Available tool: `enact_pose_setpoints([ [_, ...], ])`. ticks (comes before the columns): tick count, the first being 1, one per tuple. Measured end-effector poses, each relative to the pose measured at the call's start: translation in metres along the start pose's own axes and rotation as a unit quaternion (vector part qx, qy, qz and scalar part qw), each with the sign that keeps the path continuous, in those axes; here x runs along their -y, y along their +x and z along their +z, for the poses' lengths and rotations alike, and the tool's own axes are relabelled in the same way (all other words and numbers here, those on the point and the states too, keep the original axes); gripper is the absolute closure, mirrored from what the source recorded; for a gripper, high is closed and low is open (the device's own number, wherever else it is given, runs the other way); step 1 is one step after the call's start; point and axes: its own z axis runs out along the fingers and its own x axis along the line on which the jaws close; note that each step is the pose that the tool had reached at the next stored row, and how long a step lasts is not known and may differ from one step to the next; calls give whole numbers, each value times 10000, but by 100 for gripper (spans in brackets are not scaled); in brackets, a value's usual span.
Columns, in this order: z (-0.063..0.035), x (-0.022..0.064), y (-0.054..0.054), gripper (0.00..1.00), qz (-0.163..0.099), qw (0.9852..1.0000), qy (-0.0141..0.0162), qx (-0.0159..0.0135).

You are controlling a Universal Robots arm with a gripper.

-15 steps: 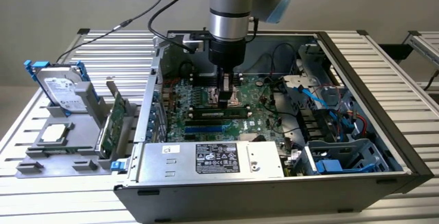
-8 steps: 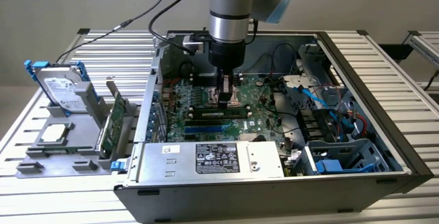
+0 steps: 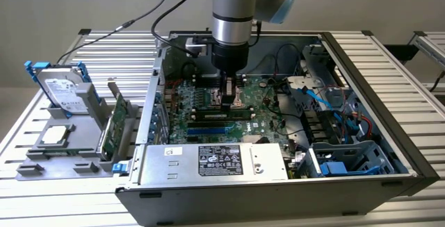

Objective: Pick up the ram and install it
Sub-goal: 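Press down the ram until it locks into place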

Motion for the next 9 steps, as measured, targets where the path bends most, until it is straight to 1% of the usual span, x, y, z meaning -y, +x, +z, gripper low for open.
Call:
enact_pose_setpoints([
  [4,25,2,-3,89,0,10000,-3,-5],
  [5,36,3,-7,89,0,10000,-2,1],
  [8,47,6,-8,89,0,10000,-4,-4],
  [9,40,11,-8,89,-3,10000,-16,0],
])
